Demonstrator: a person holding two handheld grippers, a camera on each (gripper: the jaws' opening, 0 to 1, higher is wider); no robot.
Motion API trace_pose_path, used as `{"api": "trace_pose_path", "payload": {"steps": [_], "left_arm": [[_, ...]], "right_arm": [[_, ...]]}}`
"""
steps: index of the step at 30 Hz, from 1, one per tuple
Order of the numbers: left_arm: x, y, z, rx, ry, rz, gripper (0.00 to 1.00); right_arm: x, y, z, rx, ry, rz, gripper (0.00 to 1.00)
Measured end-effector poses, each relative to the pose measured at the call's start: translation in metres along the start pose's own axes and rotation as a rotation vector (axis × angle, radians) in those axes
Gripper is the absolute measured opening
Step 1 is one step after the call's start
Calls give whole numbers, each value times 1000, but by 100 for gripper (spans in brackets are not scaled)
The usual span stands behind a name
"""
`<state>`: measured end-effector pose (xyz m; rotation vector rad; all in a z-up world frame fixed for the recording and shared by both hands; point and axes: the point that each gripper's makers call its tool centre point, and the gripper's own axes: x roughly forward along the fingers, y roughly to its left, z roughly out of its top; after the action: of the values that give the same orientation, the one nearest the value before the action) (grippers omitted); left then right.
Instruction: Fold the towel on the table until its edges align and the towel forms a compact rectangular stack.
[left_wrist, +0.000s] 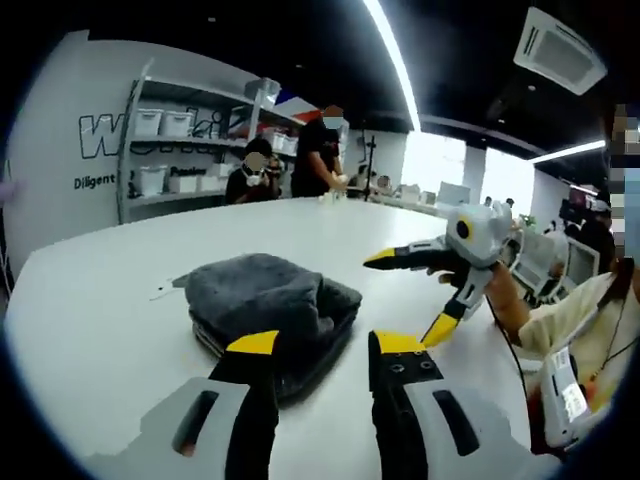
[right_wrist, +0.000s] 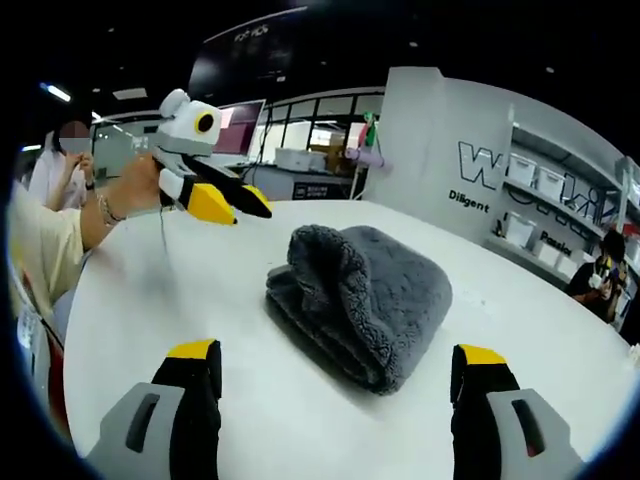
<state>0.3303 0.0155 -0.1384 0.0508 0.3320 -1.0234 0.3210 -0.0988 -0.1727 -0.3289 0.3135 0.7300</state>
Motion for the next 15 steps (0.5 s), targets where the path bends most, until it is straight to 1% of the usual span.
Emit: {"api": "trace_pose_path", "payload": {"steps": [3, 5, 6, 9, 13, 15], "left_arm": [[10, 4, 3, 6, -19, 23, 28], [16, 14, 6, 24, -24, 69, 24], [18, 16, 6, 36, -24, 80, 22], [25, 16, 4, 51, -17, 84, 19], [28, 12, 3, 65, -21, 79, 16], [29, 16, 3, 97, -16, 105, 14]], "right_arm": [[1, 1, -1, -2, 3, 2, 97], [1, 1, -1, -2, 4, 3, 97], [2, 2, -2, -2, 5, 4, 97], [2, 2, -3, -4, 9, 7, 97], [3, 4, -4, -10, 14, 8, 97], [4, 5, -4, -11, 15, 9, 97]]}}
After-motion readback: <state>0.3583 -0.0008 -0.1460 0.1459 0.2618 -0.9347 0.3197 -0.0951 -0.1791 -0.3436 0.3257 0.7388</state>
